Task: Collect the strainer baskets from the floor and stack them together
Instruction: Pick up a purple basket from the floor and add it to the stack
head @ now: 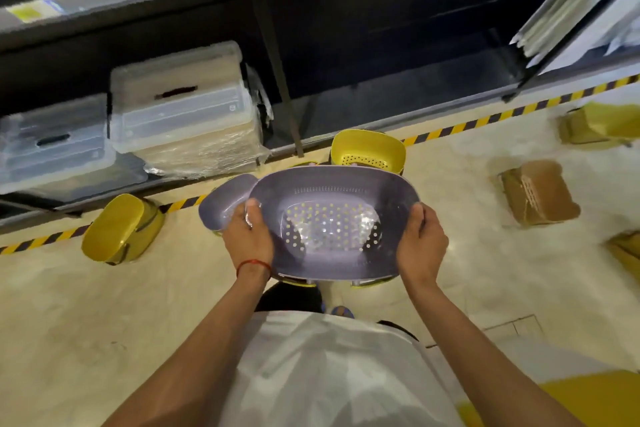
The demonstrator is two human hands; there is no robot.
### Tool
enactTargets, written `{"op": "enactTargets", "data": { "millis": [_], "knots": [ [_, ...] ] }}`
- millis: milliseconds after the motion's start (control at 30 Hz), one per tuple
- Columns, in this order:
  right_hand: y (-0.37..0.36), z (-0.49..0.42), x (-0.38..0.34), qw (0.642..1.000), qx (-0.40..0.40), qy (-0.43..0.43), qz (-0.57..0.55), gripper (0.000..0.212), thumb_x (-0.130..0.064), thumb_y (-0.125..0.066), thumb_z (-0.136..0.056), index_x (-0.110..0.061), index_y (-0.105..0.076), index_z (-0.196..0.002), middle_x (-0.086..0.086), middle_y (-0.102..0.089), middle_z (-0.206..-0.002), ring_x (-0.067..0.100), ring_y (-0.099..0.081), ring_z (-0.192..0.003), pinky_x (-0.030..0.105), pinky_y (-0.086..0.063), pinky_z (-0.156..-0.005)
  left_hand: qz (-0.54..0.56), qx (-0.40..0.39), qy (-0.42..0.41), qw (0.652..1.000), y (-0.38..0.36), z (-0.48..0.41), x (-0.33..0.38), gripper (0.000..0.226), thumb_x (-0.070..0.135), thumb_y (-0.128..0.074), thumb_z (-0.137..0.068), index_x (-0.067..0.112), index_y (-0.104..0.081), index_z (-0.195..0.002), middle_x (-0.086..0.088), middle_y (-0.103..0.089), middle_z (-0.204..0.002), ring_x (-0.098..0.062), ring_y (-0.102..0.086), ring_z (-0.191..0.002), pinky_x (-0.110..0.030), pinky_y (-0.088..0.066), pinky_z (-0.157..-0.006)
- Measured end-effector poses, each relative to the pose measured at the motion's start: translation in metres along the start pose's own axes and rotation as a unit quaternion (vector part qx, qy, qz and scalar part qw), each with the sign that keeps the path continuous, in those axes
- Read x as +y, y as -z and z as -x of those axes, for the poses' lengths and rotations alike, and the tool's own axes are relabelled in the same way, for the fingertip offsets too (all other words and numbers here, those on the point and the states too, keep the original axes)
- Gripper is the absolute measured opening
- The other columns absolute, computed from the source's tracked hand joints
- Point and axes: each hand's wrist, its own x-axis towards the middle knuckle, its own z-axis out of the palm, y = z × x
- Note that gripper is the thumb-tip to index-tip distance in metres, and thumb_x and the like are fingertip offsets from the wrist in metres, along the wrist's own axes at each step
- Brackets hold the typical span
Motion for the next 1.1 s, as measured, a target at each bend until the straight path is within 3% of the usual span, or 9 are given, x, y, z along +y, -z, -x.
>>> {"op": "enactTargets", "data": {
  "millis": [100, 200, 333, 533, 633, 767, 867, 933, 1100],
  "knots": [
    [0.0, -0.032, 0.005, 1.0, 0.019, -0.017, -0.004, 0.038, -0.036, -0.037, -0.108, -0.013, -0.066, -0.116, 0.007, -0.072, -0.108, 0.022, -0.061, -0.092, 0.032, -0.044, -0.078, -0.012, -0.018, -0.013, 1.0, -0.036, -0.011, 0.021, 0.044, 0.04, -0.034, -0.104, 0.01, -0.063, -0.116, -0.014, -0.067, -0.109, -0.033, -0.06, -0.101, -0.032, -0.041, -0.081],
    [-0.007, -0.064, 0.006, 0.999, 0.044, -0.032, 0.002, 0.04, -0.038, -0.037, -0.108, -0.013, -0.066, -0.117, 0.008, -0.072, -0.108, 0.028, -0.065, -0.096, 0.038, -0.051, -0.082, -0.042, -0.035, -0.018, 0.998, -0.075, -0.031, 0.04, 0.046, 0.039, -0.033, -0.104, 0.007, -0.064, -0.117, -0.019, -0.067, -0.113, -0.037, -0.059, -0.104, -0.036, -0.041, -0.086],
    [-0.022, -0.115, 0.002, 0.995, 0.077, -0.063, -0.004, 0.037, -0.035, -0.039, -0.108, -0.013, -0.067, -0.117, 0.006, -0.072, -0.107, 0.023, -0.063, -0.094, 0.031, -0.045, -0.079, -0.064, -0.051, -0.036, 0.996, -0.129, -0.071, 0.056, 0.049, 0.041, -0.032, -0.104, 0.006, -0.067, -0.109, -0.019, -0.068, -0.105, -0.038, -0.061, -0.098, -0.034, -0.039, -0.079],
    [-0.05, -0.192, 0.002, 0.989, 0.111, -0.099, -0.01, 0.036, -0.035, -0.04, -0.107, -0.014, -0.069, -0.115, 0.004, -0.073, -0.103, 0.019, -0.064, -0.093, 0.032, -0.049, -0.084, -0.063, -0.069, -0.037, 0.995, -0.202, -0.115, 0.087, 0.045, 0.039, -0.035, -0.104, 0.009, -0.066, -0.115, -0.019, -0.068, -0.108, -0.035, -0.059, -0.098, -0.03, -0.038, -0.08],
    [-0.065, -0.23, 0.013, 0.988, 0.109, -0.111, 0.002, 0.036, -0.032, -0.041, -0.107, -0.011, -0.069, -0.108, 0.005, -0.072, -0.096, 0.016, -0.06, -0.084, 0.028, -0.045, -0.078, -0.104, -0.073, -0.024, 0.992, -0.24, -0.134, 0.097, 0.042, 0.038, -0.035, -0.104, 0.013, -0.065, -0.117, -0.018, -0.067, -0.111, -0.038, -0.059, -0.102, -0.034, -0.04, -0.082],
    [-0.092, -0.281, 0.043, 0.988, 0.103, -0.117, 0.015, 0.037, -0.032, -0.04, -0.108, -0.009, -0.069, -0.103, 0.0, -0.067, -0.086, 0.008, -0.052, -0.074, 0.028, -0.044, -0.073, -0.136, -0.064, -0.018, 0.989, -0.302, -0.165, 0.085, 0.038, 0.035, -0.038, -0.104, 0.012, -0.065, -0.115, -0.017, -0.067, -0.112, -0.038, -0.057, -0.102, -0.037, -0.041, -0.087],
    [-0.117, -0.319, 0.073, 0.988, 0.09, -0.122, 0.021, 0.038, -0.031, -0.039, -0.108, -0.007, -0.069, -0.108, 0.001, -0.069, -0.092, 0.005, -0.054, -0.078, 0.013, -0.041, -0.07, -0.142, -0.069, -0.009, 0.987, -0.348, -0.189, 0.063, 0.038, 0.034, -0.037, -0.104, 0.01, -0.065, -0.115, -0.016, -0.067, -0.111, -0.036, -0.056, -0.102, -0.038, -0.041, -0.089],
    [-0.137, -0.342, 0.093, 0.988, 0.079, -0.131, 0.029, 0.039, -0.033, -0.039, -0.108, -0.008, -0.069, -0.112, 0.005, -0.072, -0.099, 0.007, -0.056, -0.082, 0.014, -0.043, -0.075, -0.148, -0.063, -0.001, 0.987, -0.375, -0.202, 0.052, 0.037, 0.033, -0.038, -0.103, 0.01, -0.065, -0.116, -0.015, -0.067, -0.113, -0.033, -0.057, -0.104, -0.035, -0.039, -0.089],
    [-0.192, -0.39, 0.145, 0.989, 0.077, -0.123, 0.04, 0.037, -0.031, -0.042, -0.107, -0.009, -0.071, -0.115, 0.004, -0.073, -0.103, 0.008, -0.059, -0.085, 0.005, -0.042, -0.071, -0.129, -0.057, 0.0, 0.99, -0.436, -0.235, 0.007, 0.033, 0.031, -0.04, -0.104, 0.012, -0.067, -0.106, -0.012, -0.068, -0.098, -0.028, -0.055, -0.088, -0.022, -0.031, -0.074]
  ]
}}
